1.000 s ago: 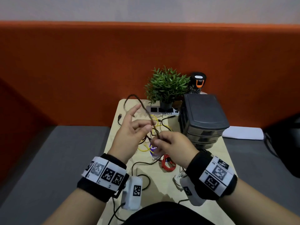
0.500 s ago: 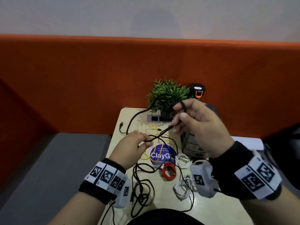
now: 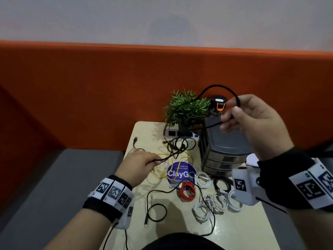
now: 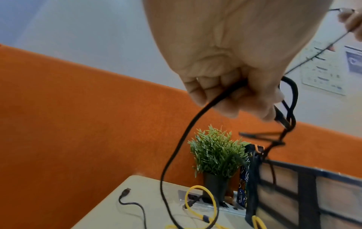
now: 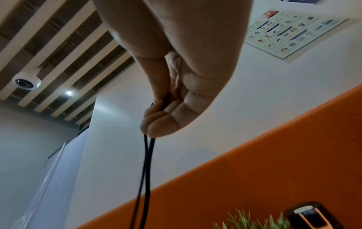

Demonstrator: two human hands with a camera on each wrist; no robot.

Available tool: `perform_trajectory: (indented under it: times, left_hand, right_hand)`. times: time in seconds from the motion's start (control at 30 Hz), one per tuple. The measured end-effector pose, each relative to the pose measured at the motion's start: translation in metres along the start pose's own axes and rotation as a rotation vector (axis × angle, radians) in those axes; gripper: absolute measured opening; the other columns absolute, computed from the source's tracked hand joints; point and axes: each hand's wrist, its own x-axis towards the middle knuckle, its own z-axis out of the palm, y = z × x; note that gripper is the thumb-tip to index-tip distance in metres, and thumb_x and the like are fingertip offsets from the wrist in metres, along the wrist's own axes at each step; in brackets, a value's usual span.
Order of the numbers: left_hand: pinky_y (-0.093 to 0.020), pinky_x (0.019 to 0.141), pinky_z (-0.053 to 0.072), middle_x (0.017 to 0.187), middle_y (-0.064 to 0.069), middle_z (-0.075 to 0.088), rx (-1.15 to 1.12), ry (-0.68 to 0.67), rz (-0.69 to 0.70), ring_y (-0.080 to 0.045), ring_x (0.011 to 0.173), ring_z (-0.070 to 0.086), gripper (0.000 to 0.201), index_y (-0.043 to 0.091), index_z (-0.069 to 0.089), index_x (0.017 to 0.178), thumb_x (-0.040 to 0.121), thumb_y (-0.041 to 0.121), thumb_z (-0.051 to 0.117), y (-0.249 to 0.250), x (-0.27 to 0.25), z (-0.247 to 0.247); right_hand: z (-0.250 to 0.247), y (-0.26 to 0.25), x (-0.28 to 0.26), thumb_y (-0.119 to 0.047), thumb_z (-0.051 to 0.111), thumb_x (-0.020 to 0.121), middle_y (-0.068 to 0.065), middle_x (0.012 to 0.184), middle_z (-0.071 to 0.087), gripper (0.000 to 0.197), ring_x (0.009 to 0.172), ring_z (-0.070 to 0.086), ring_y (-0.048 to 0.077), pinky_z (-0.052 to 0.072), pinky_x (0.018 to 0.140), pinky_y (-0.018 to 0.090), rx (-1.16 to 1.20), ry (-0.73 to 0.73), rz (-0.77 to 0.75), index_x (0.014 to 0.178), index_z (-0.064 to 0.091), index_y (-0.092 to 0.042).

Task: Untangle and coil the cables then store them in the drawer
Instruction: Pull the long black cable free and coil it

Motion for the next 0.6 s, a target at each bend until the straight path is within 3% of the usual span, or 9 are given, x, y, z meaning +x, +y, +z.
perform_trajectory:
  times: [0.1,0.2,0.27,0.33,0.37,0.43,0.5,0.53,0.6]
  left_hand:
    - [-0.022,0.066,0.044,0.077,0.012,0.068,-0.263,-0.004,-0.134,-0.004,0.075,0.059,0.016,0.029,0.071,0.098,0.094,0.026,0.056,0.009,-0.001,-0.006]
    - [-0.010,0.061,0.040,0.082,0.015,0.065,-0.327,-0.042,-0.145,0.005,0.076,0.056,0.015,0.027,0.068,0.098,0.095,0.026,0.054,0.018,0.001,-0.011]
    - [-0.015,0.059,0.037,0.071,0.013,0.061,-0.346,-0.036,-0.144,-0.001,0.066,0.053,0.010,0.030,0.065,0.091,0.093,0.027,0.056,0.023,0.003,-0.012]
    - [-0.024,0.055,0.031,0.056,0.006,0.043,-0.386,-0.013,-0.132,-0.008,0.052,0.038,0.008,0.030,0.062,0.084,0.091,0.029,0.059,0.027,0.003,-0.014]
    - [-0.026,0.054,0.027,0.055,0.003,0.037,-0.424,-0.003,-0.123,-0.009,0.051,0.033,0.009,0.029,0.060,0.082,0.091,0.030,0.060,0.029,0.003,-0.016]
    - [-0.026,0.054,0.026,0.058,-0.002,0.037,-0.486,0.023,-0.106,-0.010,0.052,0.031,0.011,0.029,0.056,0.078,0.089,0.033,0.057,0.034,0.004,-0.022]
    - [-0.025,0.054,0.028,0.060,-0.002,0.043,-0.473,0.064,-0.069,-0.009,0.054,0.036,0.012,0.027,0.055,0.079,0.091,0.030,0.057,0.039,0.005,-0.029]
    - [-0.026,0.055,0.030,0.061,-0.002,0.047,-0.465,0.094,-0.051,-0.009,0.055,0.039,0.012,0.026,0.056,0.080,0.092,0.026,0.057,0.041,0.006,-0.031]
    - [-0.030,0.059,0.036,0.068,-0.005,0.055,-0.486,0.154,-0.019,-0.014,0.061,0.046,0.009,0.026,0.057,0.083,0.092,0.027,0.058,0.046,0.008,-0.036]
  right_hand:
    - [0.009,0.011,-0.003,0.003,0.042,0.097,0.009,0.073,0.065,0.021,0.060,0.065,0.022,0.054,0.055,0.025,-0.041,-0.035,0.080,0.091,0.057,-0.011]
    - [0.023,0.027,-0.005,0.003,0.042,0.097,0.012,0.079,0.065,0.021,0.065,0.067,0.021,0.057,0.063,0.031,-0.079,-0.083,0.178,0.089,0.056,-0.011]
    - [0.029,0.039,-0.006,0.002,0.044,0.097,0.010,0.084,0.066,0.022,0.072,0.069,0.021,0.057,0.076,0.040,-0.140,-0.108,0.230,0.090,0.059,-0.012]
    - [0.035,0.049,-0.007,-0.001,0.046,0.097,0.004,0.095,0.068,0.024,0.085,0.070,0.019,0.054,0.089,0.046,-0.173,-0.136,0.262,0.105,0.062,-0.016]
    - [0.037,0.051,-0.008,-0.004,0.048,0.097,-0.002,0.106,0.067,0.031,0.094,0.069,0.015,0.052,0.094,0.043,-0.199,-0.163,0.270,0.121,0.058,-0.019]
    - [0.039,0.050,-0.010,-0.014,0.053,0.096,-0.020,0.130,0.052,0.059,0.110,0.060,0.004,0.046,0.098,0.023,-0.332,-0.249,0.244,0.148,0.028,-0.029]
    - [0.044,0.044,-0.013,-0.024,0.054,0.096,-0.026,0.146,0.030,0.072,0.117,0.052,-0.003,0.039,0.087,0.002,-0.393,-0.317,0.203,0.150,0.009,-0.041]
    - [0.047,0.043,-0.015,-0.026,0.054,0.096,-0.025,0.153,0.017,0.072,0.121,0.049,-0.004,0.038,0.087,0.001,-0.376,-0.339,0.163,0.148,0.008,-0.046]
    - [0.054,0.042,-0.019,-0.032,0.055,0.094,-0.022,0.156,0.014,0.064,0.128,0.044,-0.004,0.040,0.102,0.016,-0.381,-0.388,0.066,0.145,0.021,-0.049]
